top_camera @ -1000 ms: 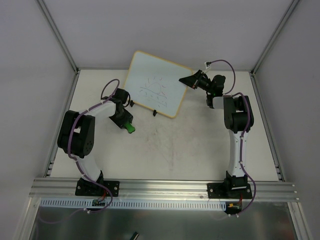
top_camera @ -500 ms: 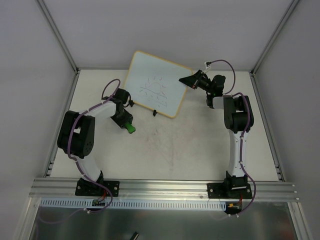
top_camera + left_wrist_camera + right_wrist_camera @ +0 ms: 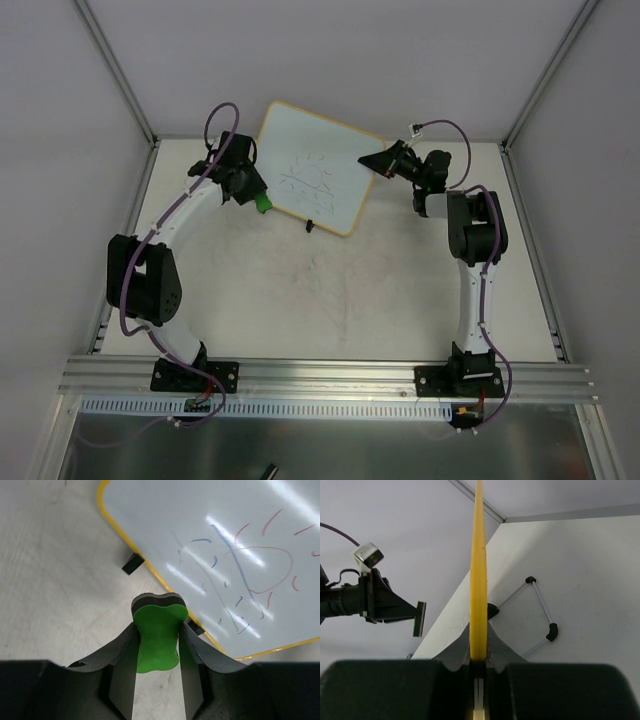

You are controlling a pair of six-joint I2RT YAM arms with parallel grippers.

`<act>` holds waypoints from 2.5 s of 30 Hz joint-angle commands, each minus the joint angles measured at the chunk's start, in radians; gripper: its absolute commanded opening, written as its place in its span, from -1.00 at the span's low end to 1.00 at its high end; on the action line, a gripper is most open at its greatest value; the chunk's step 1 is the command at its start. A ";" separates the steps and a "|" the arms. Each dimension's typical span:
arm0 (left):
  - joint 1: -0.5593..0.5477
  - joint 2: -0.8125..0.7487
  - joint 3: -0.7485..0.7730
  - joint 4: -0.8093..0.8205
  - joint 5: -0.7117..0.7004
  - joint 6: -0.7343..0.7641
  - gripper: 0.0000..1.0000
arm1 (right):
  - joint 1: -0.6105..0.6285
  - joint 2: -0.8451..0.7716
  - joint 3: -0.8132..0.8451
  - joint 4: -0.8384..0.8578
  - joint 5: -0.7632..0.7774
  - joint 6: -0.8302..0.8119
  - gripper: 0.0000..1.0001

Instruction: Erase the whiteboard

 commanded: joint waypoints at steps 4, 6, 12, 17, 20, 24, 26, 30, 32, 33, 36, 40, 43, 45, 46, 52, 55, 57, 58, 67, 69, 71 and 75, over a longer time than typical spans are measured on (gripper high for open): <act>-0.006 0.063 0.128 0.150 0.027 0.212 -1.00 | 0.001 -0.060 -0.015 0.051 -0.024 -0.087 -1.00; 0.011 0.082 0.173 0.187 0.056 0.230 -1.00 | 0.001 -0.062 -0.015 0.051 -0.024 -0.090 -1.00; 0.036 0.214 0.366 0.238 0.139 0.304 -1.00 | 0.001 -0.066 -0.015 0.051 -0.027 -0.088 -1.00; 0.040 0.294 0.420 0.345 0.176 0.339 -1.00 | 0.001 -0.068 -0.021 0.051 -0.029 -0.090 -1.00; 0.051 0.356 0.466 0.362 0.220 0.341 -1.00 | 0.001 -0.077 -0.030 0.050 -0.029 -0.096 -1.00; 0.054 0.415 0.492 0.395 0.259 0.347 -1.00 | 0.001 -0.085 -0.047 0.048 -0.029 -0.110 -1.00; 0.057 0.439 0.493 0.437 0.295 0.338 -1.00 | 0.001 -0.086 -0.053 0.048 -0.029 -0.111 -1.00; 0.071 0.465 0.497 0.475 0.309 0.300 -1.00 | 0.001 -0.097 -0.064 0.048 -0.030 -0.116 -1.00; 0.074 0.481 0.509 0.483 0.309 0.290 -1.00 | 0.001 -0.100 -0.068 0.048 -0.032 -0.117 -1.00; 0.074 0.484 0.516 0.483 0.306 0.293 -1.00 | 0.001 -0.103 -0.068 0.048 -0.032 -0.117 -1.00; 0.076 0.501 0.532 0.483 0.286 0.295 -1.00 | 0.001 -0.105 -0.070 0.048 -0.032 -0.119 -1.00; 0.076 0.524 0.546 0.483 0.273 0.296 -1.00 | 0.001 -0.106 -0.070 0.048 -0.033 -0.120 -1.00; 0.076 0.541 0.550 0.483 0.280 0.296 -1.00 | 0.002 -0.102 -0.070 0.048 -0.032 -0.120 -1.00; 0.076 0.547 0.553 0.483 0.283 0.298 -1.00 | 0.002 -0.102 -0.068 0.048 -0.033 -0.120 -1.00; 0.076 0.553 0.555 0.485 0.285 0.298 -1.00 | 0.004 -0.102 -0.070 0.048 -0.033 -0.123 -1.00; 0.073 0.576 0.573 0.483 0.299 0.293 -1.00 | 0.005 -0.109 -0.072 0.048 -0.038 -0.126 -1.00; 0.060 0.593 0.592 0.485 0.314 0.301 -1.00 | 0.007 -0.111 -0.073 0.048 -0.039 -0.128 -1.00; 0.050 0.594 0.598 0.486 0.315 0.307 -1.00 | 0.008 -0.109 -0.072 0.047 -0.041 -0.128 -1.00; 0.044 0.594 0.601 0.488 0.322 0.312 -1.00 | 0.010 -0.111 -0.071 0.047 -0.041 -0.128 -1.00; -0.071 0.608 0.662 0.489 0.320 0.419 -1.00 | 0.011 -0.108 -0.067 0.047 -0.043 -0.128 -0.99; -0.094 0.613 0.674 0.489 0.329 0.422 -1.00 | 0.011 -0.108 -0.065 0.047 -0.046 -0.128 -1.00; -0.113 0.616 0.682 0.514 0.329 0.445 -1.00 | 0.011 -0.108 -0.064 0.047 -0.046 -0.128 -1.00; -0.167 0.623 0.705 0.517 0.326 0.532 -1.00 | 0.011 -0.109 -0.064 0.047 -0.047 -0.126 -1.00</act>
